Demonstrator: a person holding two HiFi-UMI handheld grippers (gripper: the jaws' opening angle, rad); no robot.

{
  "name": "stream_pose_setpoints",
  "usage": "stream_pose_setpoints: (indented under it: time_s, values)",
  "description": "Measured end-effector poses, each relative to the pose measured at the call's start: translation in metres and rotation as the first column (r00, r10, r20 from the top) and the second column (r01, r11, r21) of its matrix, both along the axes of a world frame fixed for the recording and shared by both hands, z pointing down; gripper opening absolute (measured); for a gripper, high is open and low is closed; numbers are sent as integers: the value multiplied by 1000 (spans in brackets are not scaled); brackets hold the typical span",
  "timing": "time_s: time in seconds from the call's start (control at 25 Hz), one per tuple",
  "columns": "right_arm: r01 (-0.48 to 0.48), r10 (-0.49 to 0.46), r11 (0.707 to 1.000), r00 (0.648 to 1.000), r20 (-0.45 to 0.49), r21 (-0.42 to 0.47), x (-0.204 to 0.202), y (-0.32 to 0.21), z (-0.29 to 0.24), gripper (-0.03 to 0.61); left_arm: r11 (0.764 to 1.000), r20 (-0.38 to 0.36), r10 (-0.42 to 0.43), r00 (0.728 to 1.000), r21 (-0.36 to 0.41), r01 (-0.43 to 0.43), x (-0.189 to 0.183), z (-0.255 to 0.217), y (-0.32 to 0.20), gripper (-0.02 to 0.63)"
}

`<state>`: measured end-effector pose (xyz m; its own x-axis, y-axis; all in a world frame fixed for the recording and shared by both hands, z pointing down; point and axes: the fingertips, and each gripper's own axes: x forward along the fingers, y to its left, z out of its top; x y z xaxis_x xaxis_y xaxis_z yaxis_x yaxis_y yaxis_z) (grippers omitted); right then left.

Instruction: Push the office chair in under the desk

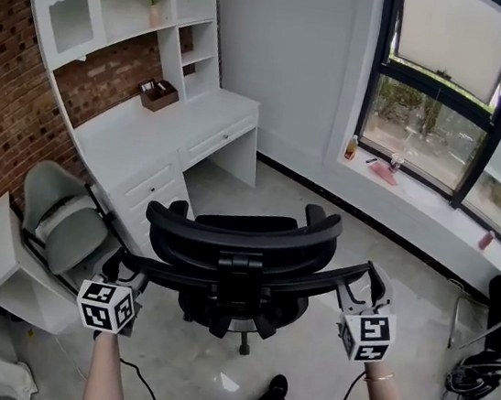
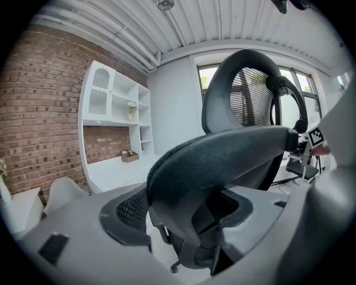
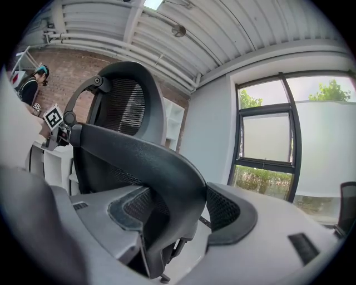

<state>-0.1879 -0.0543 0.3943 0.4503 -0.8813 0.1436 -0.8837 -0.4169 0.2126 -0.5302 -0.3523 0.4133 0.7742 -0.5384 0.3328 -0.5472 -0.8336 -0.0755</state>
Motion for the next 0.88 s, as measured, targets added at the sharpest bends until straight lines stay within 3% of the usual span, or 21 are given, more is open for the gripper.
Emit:
stream_pose_setpoints:
  time_s: [0.2, 0.88]
  values:
    - [19, -19, 1000, 1000, -1, 7, 37, -16, 7, 265, 1000, -3, -14, 1000, 2, 14, 30, 7, -8, 298]
    - [104, -105, 994, 994, 7, 44, 220, -80, 1, 265, 994, 11, -105, 994, 9, 105, 180, 3, -26, 296]
